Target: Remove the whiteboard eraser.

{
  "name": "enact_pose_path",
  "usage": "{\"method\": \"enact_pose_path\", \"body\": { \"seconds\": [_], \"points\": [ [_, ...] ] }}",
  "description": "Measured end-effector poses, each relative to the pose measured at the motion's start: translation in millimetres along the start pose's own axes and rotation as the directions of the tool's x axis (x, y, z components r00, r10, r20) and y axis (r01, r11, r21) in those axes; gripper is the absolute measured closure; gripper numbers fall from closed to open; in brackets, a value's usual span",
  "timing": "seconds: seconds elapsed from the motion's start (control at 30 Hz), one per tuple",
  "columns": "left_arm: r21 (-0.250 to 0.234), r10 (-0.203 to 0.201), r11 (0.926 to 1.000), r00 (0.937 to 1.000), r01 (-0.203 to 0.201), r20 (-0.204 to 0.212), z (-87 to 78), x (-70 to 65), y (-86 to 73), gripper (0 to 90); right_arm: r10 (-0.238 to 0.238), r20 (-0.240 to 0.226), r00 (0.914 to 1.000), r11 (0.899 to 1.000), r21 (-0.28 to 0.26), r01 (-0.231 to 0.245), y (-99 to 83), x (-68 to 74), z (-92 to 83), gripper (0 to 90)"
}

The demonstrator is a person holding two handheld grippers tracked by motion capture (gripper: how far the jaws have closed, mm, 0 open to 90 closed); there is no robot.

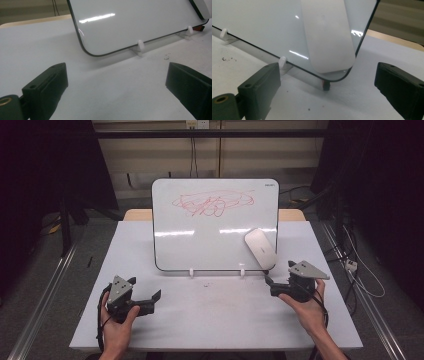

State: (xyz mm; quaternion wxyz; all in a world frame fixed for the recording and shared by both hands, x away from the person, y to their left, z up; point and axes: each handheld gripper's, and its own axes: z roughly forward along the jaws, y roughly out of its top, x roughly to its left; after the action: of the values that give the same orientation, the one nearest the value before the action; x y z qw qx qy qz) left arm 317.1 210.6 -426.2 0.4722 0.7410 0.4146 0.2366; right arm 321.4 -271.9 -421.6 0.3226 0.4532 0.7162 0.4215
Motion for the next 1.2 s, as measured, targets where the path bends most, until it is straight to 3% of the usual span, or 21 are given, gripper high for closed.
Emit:
{"method": "enact_pose_path", "body": {
  "seconds": [0.33,0.63,0.8,1.2],
  "points": [
    [0.004,-0.001,1.0000,1.0000,0.001,0.006,0.7,0.0,-0.3,4.3,-0.053,0.011,0.9985,0.998,0.024,0.052,24.0,0.3,17.4,6.1],
    [0.000,0.011,0.9999,0.9999,-0.011,0.013,-1.6,2.0,-1.4,4.1,-0.088,0.060,0.9943,0.996,0.039,0.086,43.7,-4.0,36.8,8.7],
    [-0.001,0.005,1.0000,1.0000,-0.005,0.008,-3.7,3.5,-2.6,4.1,-0.120,0.065,0.9907,0.990,0.082,0.114,48.9,-1.4,47.0,10.4],
    [0.004,0.021,0.9998,0.9997,-0.021,0.009,-4.1,3.4,-2.3,4.1,-0.197,0.085,0.9767,0.974,0.127,0.185,56.0,9.4,64.4,17.5]
  ]
}}
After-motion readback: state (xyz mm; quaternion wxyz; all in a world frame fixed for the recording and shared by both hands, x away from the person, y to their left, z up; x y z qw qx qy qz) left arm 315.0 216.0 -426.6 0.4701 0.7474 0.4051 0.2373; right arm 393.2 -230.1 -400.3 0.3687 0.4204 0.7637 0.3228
